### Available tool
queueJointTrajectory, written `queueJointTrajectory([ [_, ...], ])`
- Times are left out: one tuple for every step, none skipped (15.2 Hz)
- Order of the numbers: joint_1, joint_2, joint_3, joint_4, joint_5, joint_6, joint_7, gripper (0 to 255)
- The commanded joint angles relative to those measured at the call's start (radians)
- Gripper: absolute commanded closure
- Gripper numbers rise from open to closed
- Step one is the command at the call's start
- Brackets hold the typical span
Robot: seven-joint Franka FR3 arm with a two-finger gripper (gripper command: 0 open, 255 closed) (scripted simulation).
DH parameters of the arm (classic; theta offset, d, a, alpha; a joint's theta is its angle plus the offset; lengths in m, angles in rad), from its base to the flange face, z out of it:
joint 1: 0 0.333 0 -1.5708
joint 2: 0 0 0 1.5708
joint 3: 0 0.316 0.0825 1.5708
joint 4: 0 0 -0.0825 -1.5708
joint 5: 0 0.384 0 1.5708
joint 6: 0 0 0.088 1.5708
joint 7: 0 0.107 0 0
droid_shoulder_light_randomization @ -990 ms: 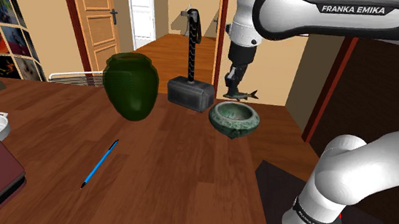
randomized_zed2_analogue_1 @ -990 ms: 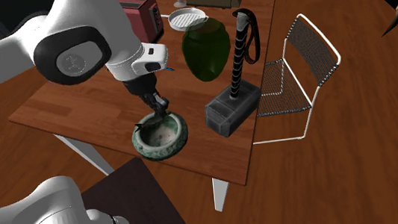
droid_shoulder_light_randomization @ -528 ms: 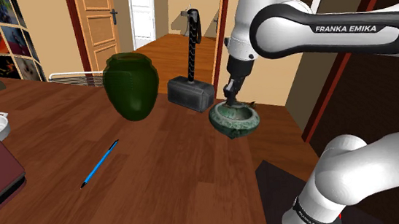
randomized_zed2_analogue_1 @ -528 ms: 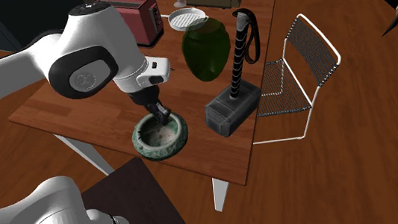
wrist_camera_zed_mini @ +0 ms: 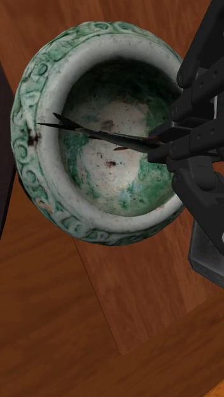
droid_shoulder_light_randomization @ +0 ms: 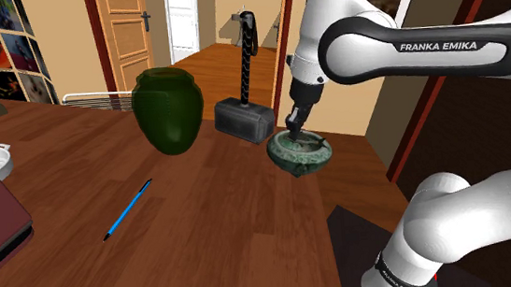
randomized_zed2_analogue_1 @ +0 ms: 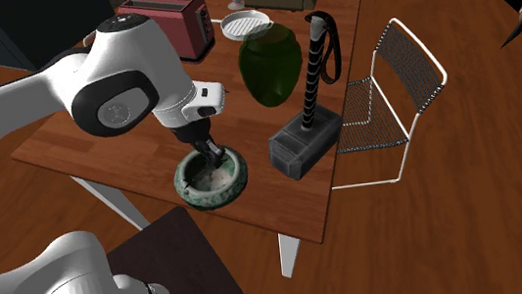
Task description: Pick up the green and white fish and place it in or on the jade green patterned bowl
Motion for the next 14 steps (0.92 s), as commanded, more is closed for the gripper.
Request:
queueJointTrajectory([
  [0.0, 0.0, 0.0, -0.001, 0.0, 0.0, 0.0, 255],
  [0.0, 0.0, 0.0, 0.0, 0.0, 0.0, 0.0, 0],
  [0.0, 0.0, 0.0, 0.0, 0.0, 0.0, 0.0, 0],
  [0.0, 0.0, 0.0, 0.0, 0.0, 0.0, 0.0, 0],
  [0.0, 0.0, 0.0, 0.0, 0.0, 0.0, 0.0, 0],
  [0.0, 0.0, 0.0, 0.0, 0.0, 0.0, 0.0, 0],
  [0.0, 0.0, 0.0, -0.001, 0.0, 0.0, 0.0, 0],
  [0.0, -0.001, -0.001, 0.032, 0.0, -0.034, 0.0, 0],
  [0.0, -0.001, -0.001, 0.066, -0.001, -0.067, 0.0, 0],
  [0.0, 0.001, -0.001, 0.101, -0.001, -0.101, 0.0, 0],
  [-0.001, 0.003, -0.001, 0.129, -0.001, -0.126, 0.0, 0],
  [-0.001, 0.003, -0.001, 0.129, -0.001, -0.126, 0.0, 0],
  [-0.001, 0.003, -0.001, 0.129, -0.001, -0.126, 0.0, 0],
  [-0.001, 0.003, -0.001, 0.129, -0.001, -0.126, 0.0, 0],
])
